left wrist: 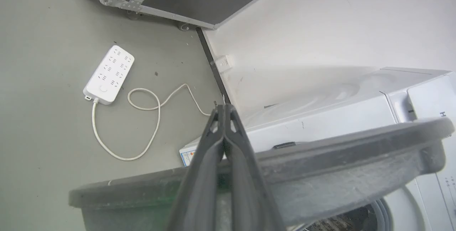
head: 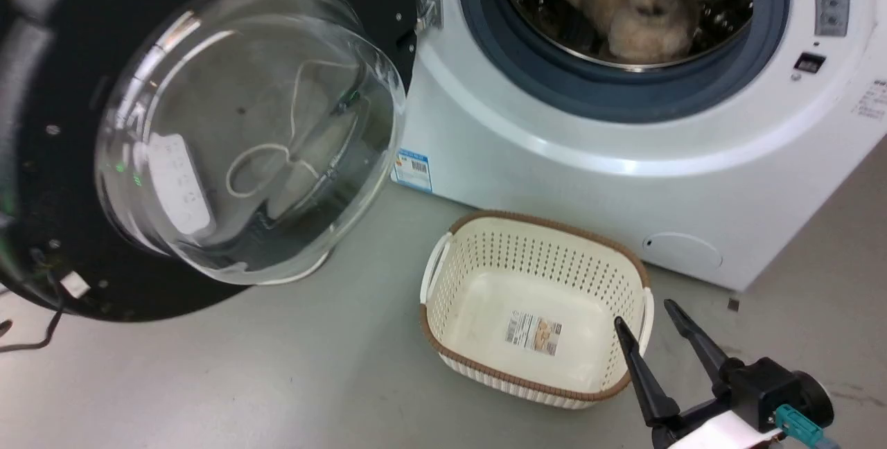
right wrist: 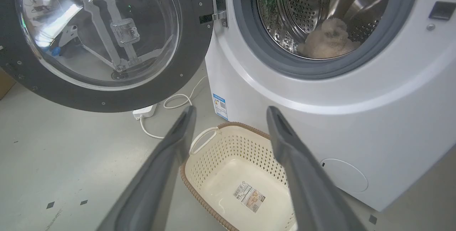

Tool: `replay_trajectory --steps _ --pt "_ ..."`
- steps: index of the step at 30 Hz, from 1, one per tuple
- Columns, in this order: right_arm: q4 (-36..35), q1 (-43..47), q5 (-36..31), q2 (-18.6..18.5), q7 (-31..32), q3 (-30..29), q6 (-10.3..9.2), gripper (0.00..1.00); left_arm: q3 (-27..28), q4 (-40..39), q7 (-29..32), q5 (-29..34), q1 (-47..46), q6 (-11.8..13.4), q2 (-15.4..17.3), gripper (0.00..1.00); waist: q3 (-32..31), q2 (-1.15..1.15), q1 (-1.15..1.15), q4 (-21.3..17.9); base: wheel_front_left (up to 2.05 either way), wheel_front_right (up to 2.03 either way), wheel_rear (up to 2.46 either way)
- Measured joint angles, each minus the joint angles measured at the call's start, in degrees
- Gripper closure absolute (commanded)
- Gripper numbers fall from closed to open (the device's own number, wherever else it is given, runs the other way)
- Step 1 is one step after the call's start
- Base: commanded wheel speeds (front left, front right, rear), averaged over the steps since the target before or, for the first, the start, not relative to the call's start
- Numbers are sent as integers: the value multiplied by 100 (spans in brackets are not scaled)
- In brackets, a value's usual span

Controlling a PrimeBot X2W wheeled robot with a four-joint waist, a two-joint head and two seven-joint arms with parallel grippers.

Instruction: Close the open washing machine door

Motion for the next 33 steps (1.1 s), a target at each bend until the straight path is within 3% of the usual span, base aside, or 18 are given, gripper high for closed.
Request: replay_trajectory --steps 4,8,14,19,23,27,33 --pt "83 8 0 111 -3 -19 0 0 16 -146 691 -399 229 -178 -54 100 -198 0 0 24 0 0 0" --pt "149 54 -4 213 -9 -114 0 0 -11 -504 1313 -803 519 -287 -322 100 -409 0 -1 70 0 0 0" --pt "250 64 -76 321 -24 -345 0 0 -243 -1350 2223 -1332 1196 -355 -1005 100 -727 0 -1 61 0 0 0" --pt "282 55 -153 350 -25 -646 0 0 -499 -2449 2776 -1671 2022 -140 -1719 100 -887 0 -1 -112 0 0 0" --pt "269 36 -190 369 -25 -790 0 0 -837 -3174 2953 -1816 2687 -26 -2172 100 -912 0 -1 -347 0 0 0" --pt "232 -18 -238 353 -4 -813 0 0 -1384 -3588 2915 -2119 3237 54 -2295 100 -880 0 0 -651 0 0 0" --pt "116 -110 -248 261 58 -826 0 0 -2644 -3639 1961 -2843 3577 -36 -2318 100 -698 0 0 -1261 0 0 0"
